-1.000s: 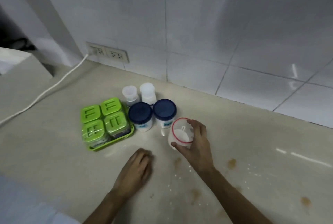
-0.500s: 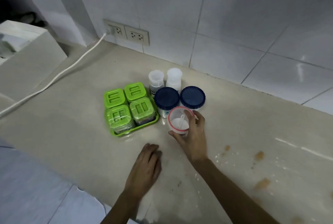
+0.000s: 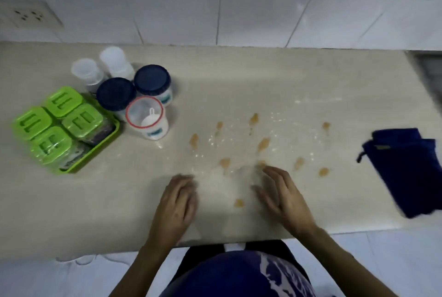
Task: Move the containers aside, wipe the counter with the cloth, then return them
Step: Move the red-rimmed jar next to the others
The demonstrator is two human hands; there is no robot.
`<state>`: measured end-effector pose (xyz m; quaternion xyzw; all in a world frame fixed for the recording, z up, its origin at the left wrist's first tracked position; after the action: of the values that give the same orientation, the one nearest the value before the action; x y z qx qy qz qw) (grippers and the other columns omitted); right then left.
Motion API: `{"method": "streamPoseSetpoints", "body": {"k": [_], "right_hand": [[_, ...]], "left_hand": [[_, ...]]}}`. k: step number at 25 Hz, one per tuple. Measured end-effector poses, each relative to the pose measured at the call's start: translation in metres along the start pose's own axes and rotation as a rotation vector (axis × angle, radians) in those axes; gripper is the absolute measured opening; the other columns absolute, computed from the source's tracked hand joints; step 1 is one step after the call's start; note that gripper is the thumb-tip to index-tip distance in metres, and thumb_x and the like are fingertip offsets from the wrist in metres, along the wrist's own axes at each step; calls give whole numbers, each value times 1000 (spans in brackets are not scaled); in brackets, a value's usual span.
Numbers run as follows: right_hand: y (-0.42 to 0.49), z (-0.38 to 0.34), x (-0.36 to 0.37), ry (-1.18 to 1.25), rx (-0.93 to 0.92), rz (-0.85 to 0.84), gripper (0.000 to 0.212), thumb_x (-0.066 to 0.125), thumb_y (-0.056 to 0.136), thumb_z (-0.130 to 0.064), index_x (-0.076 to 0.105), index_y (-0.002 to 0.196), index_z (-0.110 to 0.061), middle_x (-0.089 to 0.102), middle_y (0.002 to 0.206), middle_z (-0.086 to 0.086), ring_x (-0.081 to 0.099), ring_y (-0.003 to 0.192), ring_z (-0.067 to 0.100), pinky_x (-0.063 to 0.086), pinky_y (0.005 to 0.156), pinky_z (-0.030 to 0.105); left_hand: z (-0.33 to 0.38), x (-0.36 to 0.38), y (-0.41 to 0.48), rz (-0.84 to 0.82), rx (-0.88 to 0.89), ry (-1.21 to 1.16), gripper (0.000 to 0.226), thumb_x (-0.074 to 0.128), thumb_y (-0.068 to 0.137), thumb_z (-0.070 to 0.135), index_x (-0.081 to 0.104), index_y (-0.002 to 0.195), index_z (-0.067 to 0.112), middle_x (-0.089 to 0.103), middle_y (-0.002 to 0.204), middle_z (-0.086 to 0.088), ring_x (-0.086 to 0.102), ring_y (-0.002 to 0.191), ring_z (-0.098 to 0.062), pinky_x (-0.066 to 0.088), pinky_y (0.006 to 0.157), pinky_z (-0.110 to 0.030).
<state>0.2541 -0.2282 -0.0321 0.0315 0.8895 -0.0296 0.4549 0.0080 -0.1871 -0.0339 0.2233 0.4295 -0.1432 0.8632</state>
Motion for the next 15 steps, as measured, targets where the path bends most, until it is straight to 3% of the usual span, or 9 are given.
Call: {"method": "streamPoseSetpoints", "body": {"k": [4,9,12,15], "right_hand": [[-66,74,-35,5,125,55,47,52,93,-43,45,134,-21,49,136,-5,47,123,9,42,104,31],[-97,137,-75,-76,154,82,46,47,96,-46,43,135,-23,49,137,-5,46,124,10,42,104,33],[-102,178,-111,-111,162,100,46,47,96,-44,41,137,-23,47,140,-3,46,124,12,42,105,35],[-92,226,-150,-177,137,147,48,48,96,-41,42,139,-22,42,145,4,43,129,20,40,106,40]], "left_hand": [[77,60,-1,-129,219,44,35,39,100,18,66,113,0,64,123,-12,54,121,-24,34,113,-37],[166,120,28,-245,280,40,42,28,102,24,63,118,7,64,124,-8,45,124,-16,16,119,-24],[225,162,46,-308,361,75,40,33,99,23,66,115,8,65,122,-5,43,123,-13,8,120,-21],[260,198,58,-318,394,48,43,30,99,23,68,108,5,67,118,-9,46,120,-17,12,120,-24]]}}
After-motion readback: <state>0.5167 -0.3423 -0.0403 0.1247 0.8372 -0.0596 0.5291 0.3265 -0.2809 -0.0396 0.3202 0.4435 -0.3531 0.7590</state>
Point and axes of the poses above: each hand's wrist, its own y-axis towards the middle knuckle, its own x-axis out of the palm, z = x × y, the point moved 10 cm from there along y, towards the middle knuckle
